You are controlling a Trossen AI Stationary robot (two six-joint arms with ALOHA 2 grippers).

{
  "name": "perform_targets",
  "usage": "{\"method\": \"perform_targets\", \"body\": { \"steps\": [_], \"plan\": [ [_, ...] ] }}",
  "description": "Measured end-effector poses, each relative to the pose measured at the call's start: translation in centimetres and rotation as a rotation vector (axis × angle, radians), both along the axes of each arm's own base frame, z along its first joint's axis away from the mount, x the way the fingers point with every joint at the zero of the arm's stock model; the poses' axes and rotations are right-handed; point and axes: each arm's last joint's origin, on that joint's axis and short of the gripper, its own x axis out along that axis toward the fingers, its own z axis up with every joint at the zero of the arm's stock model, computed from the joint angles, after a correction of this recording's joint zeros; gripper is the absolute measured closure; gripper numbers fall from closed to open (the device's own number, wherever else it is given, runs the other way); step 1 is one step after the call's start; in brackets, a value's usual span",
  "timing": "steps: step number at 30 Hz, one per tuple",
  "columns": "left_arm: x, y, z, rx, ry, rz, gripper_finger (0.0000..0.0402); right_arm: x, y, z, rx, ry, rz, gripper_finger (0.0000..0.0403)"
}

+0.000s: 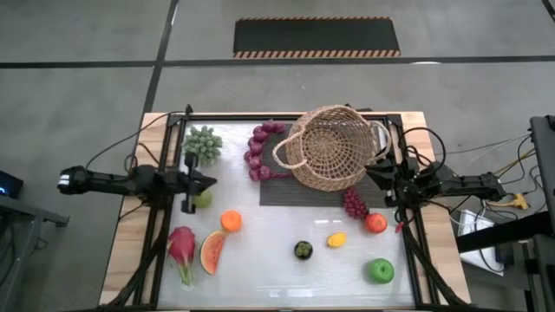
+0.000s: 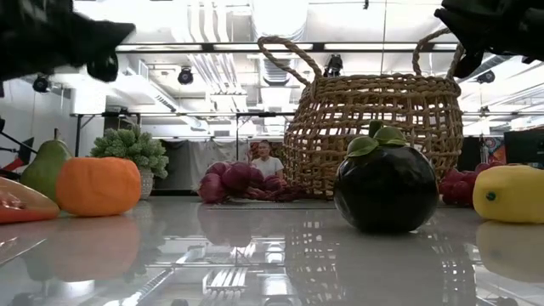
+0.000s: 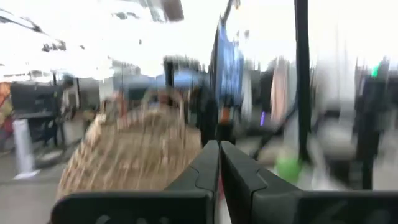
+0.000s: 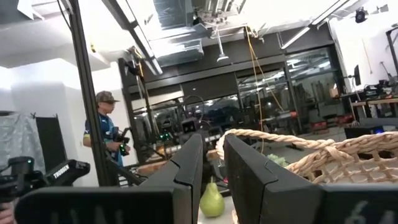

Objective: Build produce basket
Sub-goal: Put the purple garlic into the brown basket

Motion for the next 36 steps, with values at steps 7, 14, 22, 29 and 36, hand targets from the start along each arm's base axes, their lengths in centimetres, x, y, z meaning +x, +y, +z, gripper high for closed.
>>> {"method": "perform_targets", "body": {
  "steps": [7, 14, 22, 29, 36],
  "plan": [
    [-0.8, 0.1, 2.0, -0.101, -0.222, -0.039, 0.0402, -0.2, 0.0, 0.5, 0.023, -0.048, 0.010, 0.0346],
    [-1.1, 0.1, 2.4, -0.104, -0.273, -0.041, 0.0402, -0.6, 0.2, 1.2, -0.061, -0.131, 0.056, 0.0346],
    [-1.3, 0.1, 3.0, -0.076, -0.319, -0.027, 0.0402, -1.1, 0.2, 3.9, -0.122, -0.170, 0.031, 0.0346],
    [-1.5, 0.1, 3.2, -0.034, -0.346, -0.003, 0.0402, 0.1, 0.3, 7.5, -0.152, -0.049, 0.038, 0.0346],
    [-1.8, 0.2, 3.6, -0.040, -0.396, 0.001, 0.0402, 4.4, 0.6, 11.5, -0.214, 0.167, 0.057, 0.0346]
  ]
}}
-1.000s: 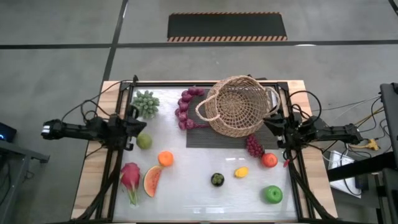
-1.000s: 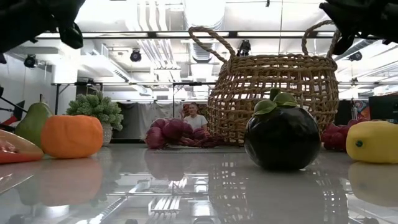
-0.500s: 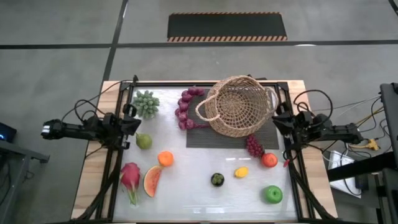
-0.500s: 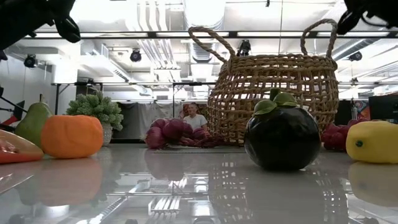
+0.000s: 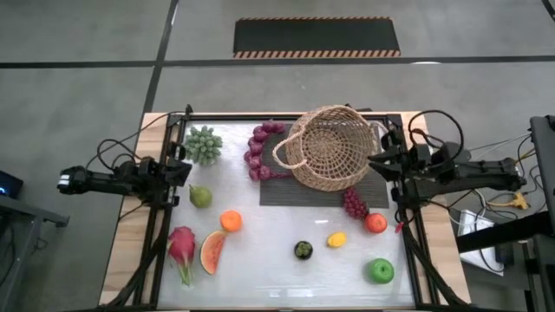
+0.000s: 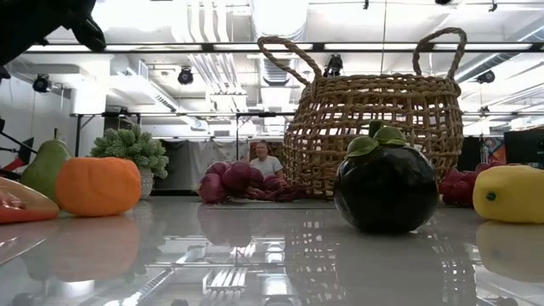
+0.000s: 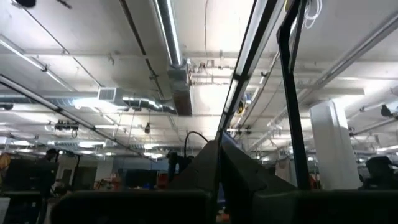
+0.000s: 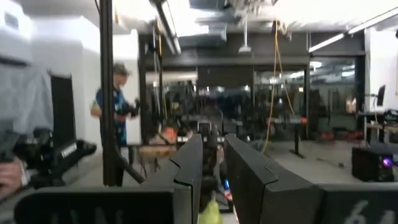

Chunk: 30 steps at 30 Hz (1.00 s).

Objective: Build produce basket
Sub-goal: Put the purple garlic into the brown basket

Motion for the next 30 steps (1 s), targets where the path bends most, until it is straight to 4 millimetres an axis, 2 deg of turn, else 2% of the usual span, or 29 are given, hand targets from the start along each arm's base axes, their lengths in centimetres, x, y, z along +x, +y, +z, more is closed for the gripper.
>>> {"method": "perform_targets", "body": {
  "steps": [3, 12, 14, 17, 21, 24, 30],
  "plan": [
    [-0.3, 0.0, 0.3, -0.004, -0.046, 0.000, 0.0402, 2.6, 0.7, 0.8, -0.024, 0.108, 0.030, 0.0346],
    [-0.6, 0.2, 0.5, 0.095, -0.076, 0.145, 0.0402, 7.8, 3.7, 4.6, -0.068, 0.158, 0.111, 0.0346],
    [-0.6, 0.2, 0.5, 0.106, -0.070, 0.177, 0.0402, 9.0, 4.3, 5.0, -0.079, 0.225, 0.092, 0.0346],
    [-0.5, 0.2, 0.4, 0.106, -0.062, 0.186, 0.0402, 10.2, 4.7, 7.3, -0.082, 0.243, 0.016, 0.0346],
    [-0.5, 0.2, 0.3, 0.104, -0.056, 0.188, 0.0402, 12.4, 5.1, 9.3, -0.083, 0.319, -0.080, 0.0346],
    [-0.5, 0.2, 0.4, 0.103, -0.061, 0.187, 0.0402, 14.4, 5.6, 10.0, -0.104, 0.378, -0.088, 0.0346],
    [-0.5, 0.2, 0.3, 0.102, -0.064, 0.187, 0.0402, 17.5, 6.3, 12.7, -0.133, 0.369, -0.136, 0.0346]
  ]
}}
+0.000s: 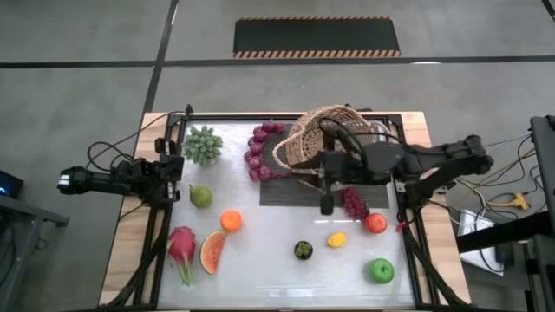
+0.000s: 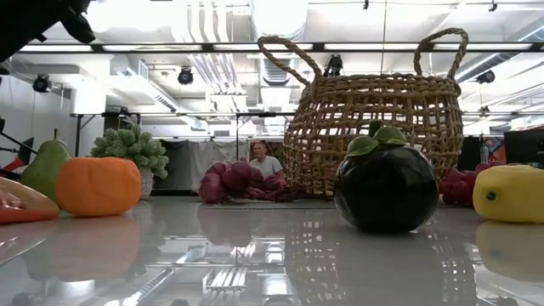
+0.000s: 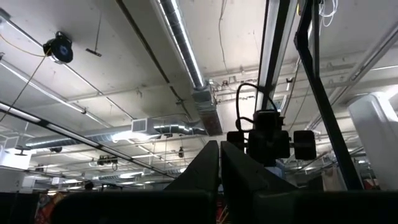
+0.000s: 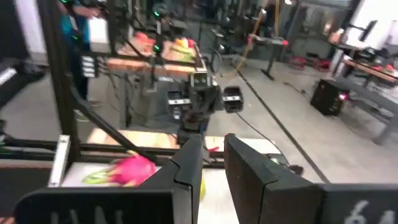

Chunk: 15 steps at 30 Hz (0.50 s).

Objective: Build produce basket
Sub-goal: Put the purple garlic into the brown basket

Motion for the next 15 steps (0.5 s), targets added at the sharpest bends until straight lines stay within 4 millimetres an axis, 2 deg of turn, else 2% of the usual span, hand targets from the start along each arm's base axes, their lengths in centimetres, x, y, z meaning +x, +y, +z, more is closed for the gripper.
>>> {"method": "perform_targets", "body": {
  "steps": [10, 15],
  "plan": [
    [0.0, 0.0, 0.1, 0.001, -0.005, 0.001, 0.0402, 5.3, 0.8, 0.5, -0.041, 0.134, -0.035, 0.0346],
    [-0.1, 0.0, 0.1, -0.003, -0.008, 0.006, 0.0402, 8.3, 1.3, -0.7, -0.061, 0.216, -0.041, 0.0346]
  ]
}}
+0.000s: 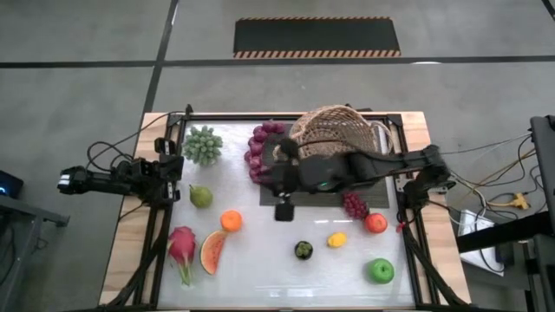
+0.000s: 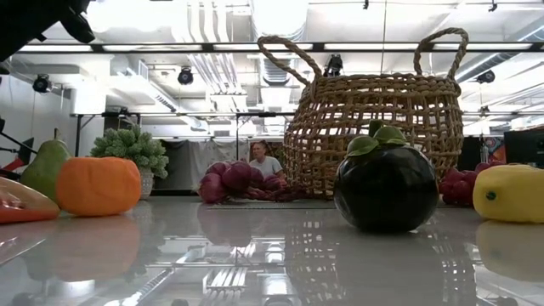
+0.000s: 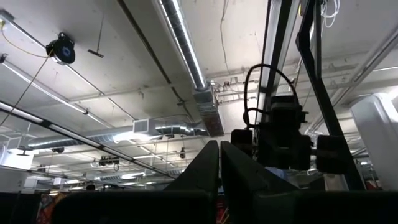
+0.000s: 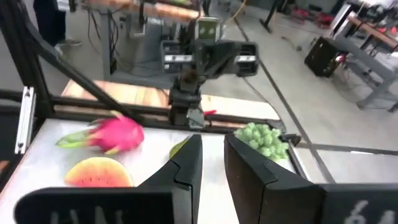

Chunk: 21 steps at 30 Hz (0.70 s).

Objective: Build produce basket
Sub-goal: Put the purple garlic into the brown basket

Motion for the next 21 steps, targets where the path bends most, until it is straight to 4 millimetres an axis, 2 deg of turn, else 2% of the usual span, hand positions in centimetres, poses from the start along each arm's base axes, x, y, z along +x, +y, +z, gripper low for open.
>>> {"method": "perform_targets", "body": {
  "steps": [7, 11, 16, 21],
  "plan": [
    [0.0, 0.0, 0.0, -0.001, -0.004, 0.000, 0.0402, 3.1, -0.6, -1.0, -0.011, 0.050, -0.031, 0.0362],
    [0.0, 0.0, 0.0, -0.001, -0.004, -0.001, 0.0402, 5.2, -1.2, -3.0, -0.020, 0.101, -0.050, 0.0381],
    [-0.1, 0.0, 0.1, -0.002, -0.015, -0.001, 0.0402, 6.9, -2.3, -5.2, -0.023, 0.160, -0.086, 0.0394],
    [-0.1, 0.0, 0.2, -0.003, -0.022, -0.001, 0.0402, 8.8, -3.6, -8.9, -0.003, 0.269, -0.137, 0.0394]
  ]
}}
